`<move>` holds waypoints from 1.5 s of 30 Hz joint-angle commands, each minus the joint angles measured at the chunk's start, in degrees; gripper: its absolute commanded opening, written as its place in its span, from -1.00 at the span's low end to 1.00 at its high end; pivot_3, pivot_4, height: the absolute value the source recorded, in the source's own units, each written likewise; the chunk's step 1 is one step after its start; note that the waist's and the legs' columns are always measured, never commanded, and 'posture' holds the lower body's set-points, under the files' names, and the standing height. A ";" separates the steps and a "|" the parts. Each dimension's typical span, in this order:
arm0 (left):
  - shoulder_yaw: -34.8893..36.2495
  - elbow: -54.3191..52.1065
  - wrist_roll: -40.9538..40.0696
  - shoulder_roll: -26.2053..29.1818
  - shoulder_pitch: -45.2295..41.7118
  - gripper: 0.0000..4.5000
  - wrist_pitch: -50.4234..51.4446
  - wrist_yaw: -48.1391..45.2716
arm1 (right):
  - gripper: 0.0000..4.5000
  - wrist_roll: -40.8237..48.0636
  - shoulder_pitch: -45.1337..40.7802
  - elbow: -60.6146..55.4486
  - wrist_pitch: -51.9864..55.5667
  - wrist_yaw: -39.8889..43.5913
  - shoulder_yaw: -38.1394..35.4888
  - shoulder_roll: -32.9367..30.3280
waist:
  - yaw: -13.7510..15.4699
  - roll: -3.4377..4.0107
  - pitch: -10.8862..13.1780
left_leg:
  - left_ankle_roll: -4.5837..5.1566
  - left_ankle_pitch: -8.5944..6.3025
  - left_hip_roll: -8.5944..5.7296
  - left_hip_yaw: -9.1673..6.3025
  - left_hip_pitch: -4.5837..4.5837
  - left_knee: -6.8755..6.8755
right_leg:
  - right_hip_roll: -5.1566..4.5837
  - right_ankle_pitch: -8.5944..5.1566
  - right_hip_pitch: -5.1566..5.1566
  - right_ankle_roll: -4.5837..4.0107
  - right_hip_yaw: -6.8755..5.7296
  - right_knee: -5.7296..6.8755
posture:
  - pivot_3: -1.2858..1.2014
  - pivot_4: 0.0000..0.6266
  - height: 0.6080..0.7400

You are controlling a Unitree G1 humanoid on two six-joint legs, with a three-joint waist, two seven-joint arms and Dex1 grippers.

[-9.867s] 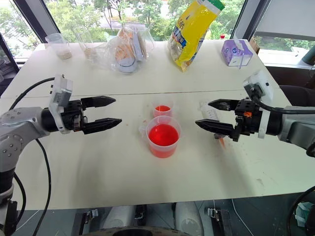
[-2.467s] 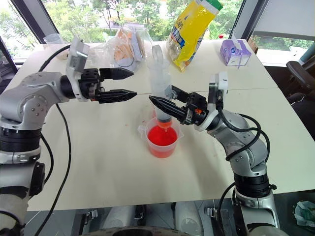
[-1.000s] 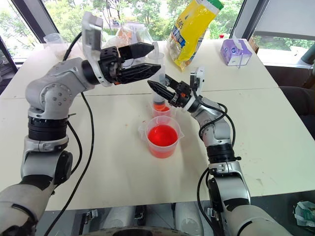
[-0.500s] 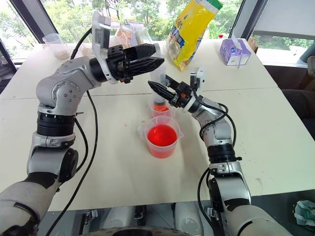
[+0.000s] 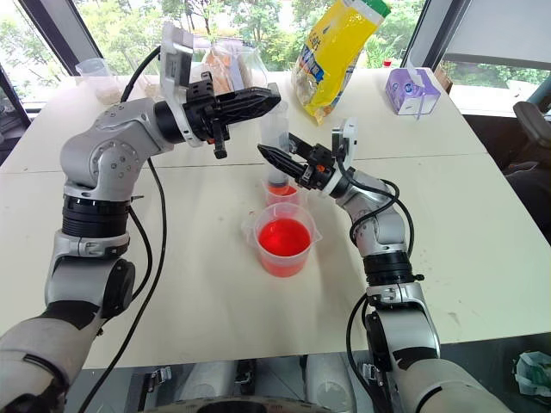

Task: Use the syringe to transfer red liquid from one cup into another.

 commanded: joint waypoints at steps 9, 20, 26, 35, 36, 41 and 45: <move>-4.53 -0.62 3.43 -0.30 1.66 -0.99 -1.59 -2.40 | -0.38 1.92 -4.82 -4.55 0.02 -0.67 -1.53 -0.03 | 0.01 0.00 0.00 | 0.00 0.00 0.00 0.00 0.00 0.00 | 0.00 0.00 0.00 0.00 0.00 0.00 | 0.03 -0.52 1.00; -4.87 -0.03 4.72 -0.83 2.44 -0.99 -2.00 -2.85 | -0.38 2.95 -6.98 -5.49 1.17 -1.62 -3.24 -0.73 | 0.05 0.00 0.00 | 0.00 0.00 0.00 0.00 0.00 0.00 | 0.00 0.00 0.00 0.00 0.00 0.00 | 0.03 -0.52 1.00; -4.71 0.34 4.79 -1.00 2.05 -0.99 -1.95 -2.97 | -0.38 2.73 -7.03 -5.12 1.05 -1.61 -3.40 -1.03 | 0.01 0.00 0.00 | 0.00 0.00 0.00 0.00 0.00 0.00 | 0.00 0.00 0.00 0.00 0.00 0.00 | 0.03 -0.52 1.00; -0.54 1.56 1.99 -1.94 -0.92 -0.15 0.93 0.05 | -0.38 1.99 -3.34 -6.11 1.55 -0.64 -0.99 0.06 | 0.01 0.00 0.00 | 0.00 0.00 0.00 0.00 -0.01 0.00 | 0.00 0.00 0.00 0.00 0.00 -0.01 | 0.03 -0.52 1.00; -0.16 1.35 1.94 -1.91 -0.96 0.06 0.74 0.38 | -0.38 1.93 -3.10 -6.15 1.62 -0.57 -0.83 0.15 | 0.01 0.00 0.00 | 0.01 0.00 0.00 0.00 -0.01 0.00 | 0.00 0.00 0.00 0.00 0.00 -0.01 | 0.03 -0.52 1.00; 2.26 0.05 0.74 -1.24 -1.17 0.98 1.09 2.30 | -0.38 1.62 -2.48 -6.10 1.72 -0.38 -0.61 0.18 | 0.00 0.00 0.00 | 0.00 0.00 0.00 -0.01 -0.01 0.00 | 0.00 0.00 0.00 0.00 0.00 0.00 | 0.03 -0.52 1.00; 4.93 -3.79 -1.91 0.95 0.93 0.98 3.20 3.16 | -0.38 1.51 -2.44 -5.85 1.67 -0.68 -0.77 0.21 | -0.22 0.00 0.00 | 0.00 0.00 0.02 -0.01 0.00 0.00 | 0.01 0.00 -0.01 0.00 0.01 0.00 | 0.03 -0.52 1.00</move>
